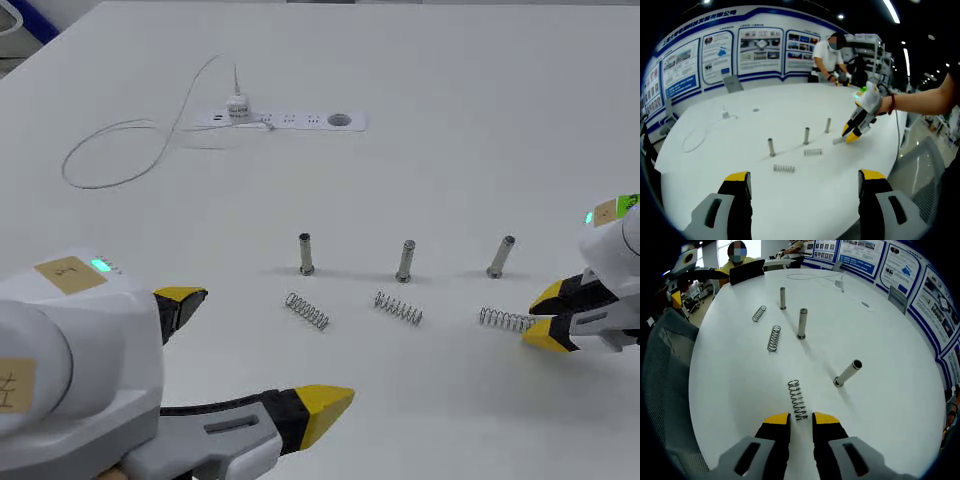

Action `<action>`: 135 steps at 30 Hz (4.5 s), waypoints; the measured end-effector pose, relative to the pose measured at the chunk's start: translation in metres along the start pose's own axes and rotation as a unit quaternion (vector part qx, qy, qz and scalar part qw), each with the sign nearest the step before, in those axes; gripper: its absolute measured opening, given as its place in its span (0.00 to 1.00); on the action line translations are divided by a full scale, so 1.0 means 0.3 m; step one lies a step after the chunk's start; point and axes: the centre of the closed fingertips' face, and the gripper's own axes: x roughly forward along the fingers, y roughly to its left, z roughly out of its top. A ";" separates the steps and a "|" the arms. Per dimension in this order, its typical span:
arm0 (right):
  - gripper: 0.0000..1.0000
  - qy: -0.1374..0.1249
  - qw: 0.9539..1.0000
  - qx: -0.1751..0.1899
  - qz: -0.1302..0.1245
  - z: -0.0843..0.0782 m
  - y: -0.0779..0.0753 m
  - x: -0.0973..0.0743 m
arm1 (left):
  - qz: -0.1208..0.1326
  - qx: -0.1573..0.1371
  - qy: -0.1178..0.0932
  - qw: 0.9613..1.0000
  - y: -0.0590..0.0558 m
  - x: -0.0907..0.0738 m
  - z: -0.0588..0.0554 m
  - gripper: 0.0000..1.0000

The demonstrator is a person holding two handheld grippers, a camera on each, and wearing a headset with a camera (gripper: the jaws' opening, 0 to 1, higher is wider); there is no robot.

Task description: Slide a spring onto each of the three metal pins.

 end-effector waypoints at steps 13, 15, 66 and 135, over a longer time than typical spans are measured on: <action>0.12 0.001 1.000 -0.011 0.016 -0.005 0.010 0.009 | -0.003 -0.003 0.003 1.000 0.001 0.005 -0.004 0.89; 0.12 0.001 1.000 -0.011 0.016 -0.005 0.009 0.008 | -0.004 -0.004 0.002 1.000 -0.001 0.005 -0.003 0.89; 0.10 -0.052 0.997 0.054 -0.010 0.048 -0.003 -0.024 | -0.010 -0.020 -0.003 1.000 -0.011 0.006 0.002 0.86; 0.10 -0.142 0.987 -0.049 0.060 0.412 0.211 -0.288 | -0.096 0.115 -0.071 0.986 -0.134 0.170 0.166 0.44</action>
